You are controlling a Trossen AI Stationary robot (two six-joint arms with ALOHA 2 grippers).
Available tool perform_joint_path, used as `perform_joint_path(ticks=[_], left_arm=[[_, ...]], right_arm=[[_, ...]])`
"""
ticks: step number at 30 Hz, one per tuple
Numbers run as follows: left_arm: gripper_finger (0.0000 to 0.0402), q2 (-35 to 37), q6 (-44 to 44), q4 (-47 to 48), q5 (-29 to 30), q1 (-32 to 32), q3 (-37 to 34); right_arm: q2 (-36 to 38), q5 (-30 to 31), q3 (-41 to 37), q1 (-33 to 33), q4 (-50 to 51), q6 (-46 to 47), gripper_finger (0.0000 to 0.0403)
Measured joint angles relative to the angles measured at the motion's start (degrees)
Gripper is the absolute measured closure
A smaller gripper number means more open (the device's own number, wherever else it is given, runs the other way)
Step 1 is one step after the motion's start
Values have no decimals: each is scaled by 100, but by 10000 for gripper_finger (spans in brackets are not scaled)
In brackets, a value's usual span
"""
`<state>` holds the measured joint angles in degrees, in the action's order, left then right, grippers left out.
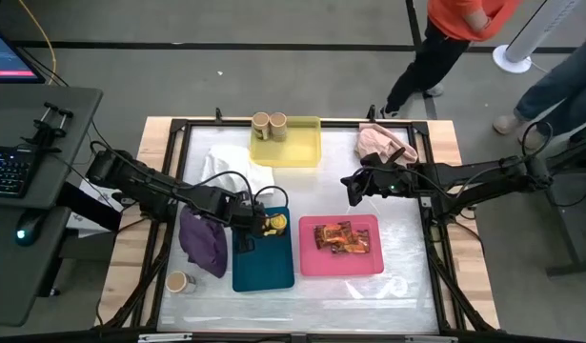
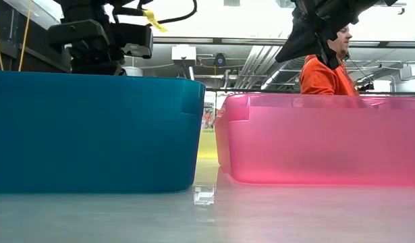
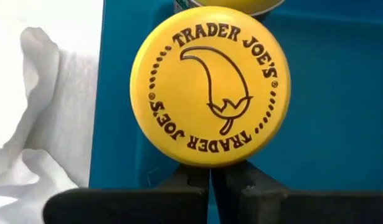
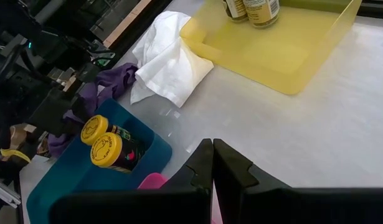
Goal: Sort spices by type
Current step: Adjust the left yellow seasoning bottle in the blue bin, then adjust the blue bin
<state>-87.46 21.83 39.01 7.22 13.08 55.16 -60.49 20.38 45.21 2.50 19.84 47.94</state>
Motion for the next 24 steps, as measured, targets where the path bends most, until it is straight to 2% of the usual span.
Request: perform_joint_path(ticks=[11,18,24], left_arm=[[401,10,-105,-97,-96,0,0],[401,518,27,895,88,-84,52],[402,1267,969,1745,285,-111,22]], right_arm=[[0,0,0,1,0,0,402],[0,2,0,2,24,-2,402],[2,0,0,1,55,-38,402]])
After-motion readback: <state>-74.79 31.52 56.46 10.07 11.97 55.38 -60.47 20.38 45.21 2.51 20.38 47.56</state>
